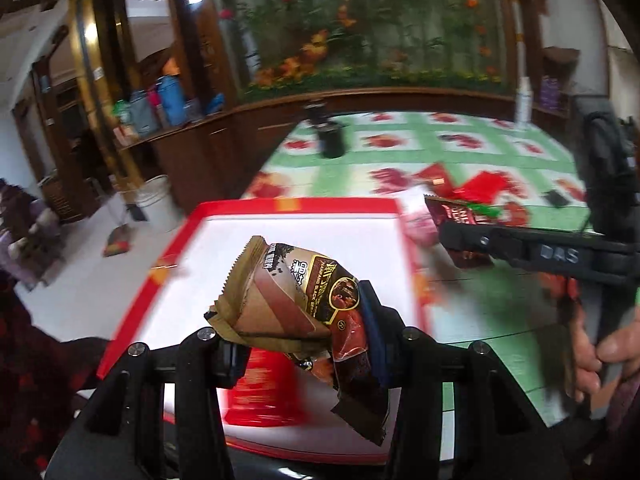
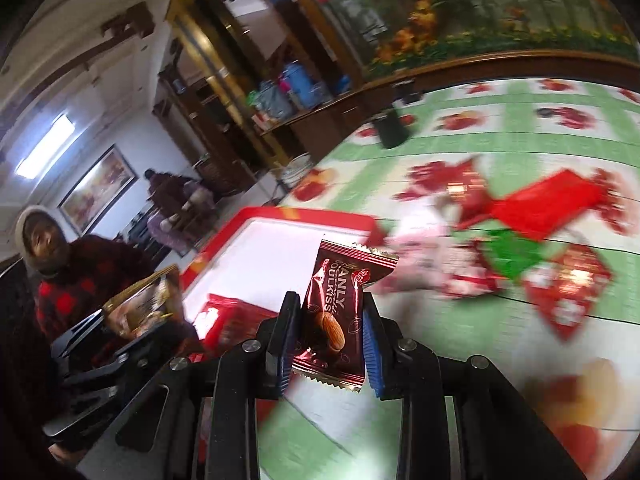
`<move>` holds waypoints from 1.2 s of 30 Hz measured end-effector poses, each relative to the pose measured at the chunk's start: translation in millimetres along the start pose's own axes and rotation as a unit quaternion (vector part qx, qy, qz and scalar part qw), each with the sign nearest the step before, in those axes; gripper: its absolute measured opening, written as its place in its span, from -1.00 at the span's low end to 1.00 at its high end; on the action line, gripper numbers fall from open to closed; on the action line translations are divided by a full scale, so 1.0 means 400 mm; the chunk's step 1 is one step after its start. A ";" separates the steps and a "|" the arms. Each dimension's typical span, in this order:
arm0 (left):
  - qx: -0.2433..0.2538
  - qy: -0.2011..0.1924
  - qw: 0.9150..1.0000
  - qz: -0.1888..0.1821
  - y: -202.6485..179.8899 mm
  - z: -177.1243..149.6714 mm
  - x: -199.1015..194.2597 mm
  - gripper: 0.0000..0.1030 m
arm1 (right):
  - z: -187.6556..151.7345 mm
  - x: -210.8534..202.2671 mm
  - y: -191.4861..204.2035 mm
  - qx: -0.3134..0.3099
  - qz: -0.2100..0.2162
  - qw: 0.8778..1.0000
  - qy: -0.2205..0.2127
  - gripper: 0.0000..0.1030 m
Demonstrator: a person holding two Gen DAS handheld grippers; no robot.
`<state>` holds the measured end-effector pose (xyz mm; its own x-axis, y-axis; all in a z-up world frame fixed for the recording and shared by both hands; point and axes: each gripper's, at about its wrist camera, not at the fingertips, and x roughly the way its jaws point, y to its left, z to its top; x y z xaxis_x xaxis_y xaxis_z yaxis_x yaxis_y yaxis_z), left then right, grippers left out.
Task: Organize snacks
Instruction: 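Carry both snacks over the white tray and open both grippers to drop them, then reach the right gripper to the dark purple packet and grasp it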
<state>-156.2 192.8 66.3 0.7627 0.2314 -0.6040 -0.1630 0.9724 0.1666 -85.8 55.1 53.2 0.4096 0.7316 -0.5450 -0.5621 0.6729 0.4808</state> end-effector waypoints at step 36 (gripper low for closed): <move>0.067 0.012 0.994 -0.088 -0.263 0.103 0.013 0.33 | 0.129 -0.265 -0.455 0.172 -0.099 0.977 -0.078 0.04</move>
<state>-109.1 90.5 77.8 0.7565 0.0602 -0.6512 0.0571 0.9859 0.1575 10.1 -139.2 58.7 0.6059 0.5726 -0.5523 -0.1968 0.7805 0.5933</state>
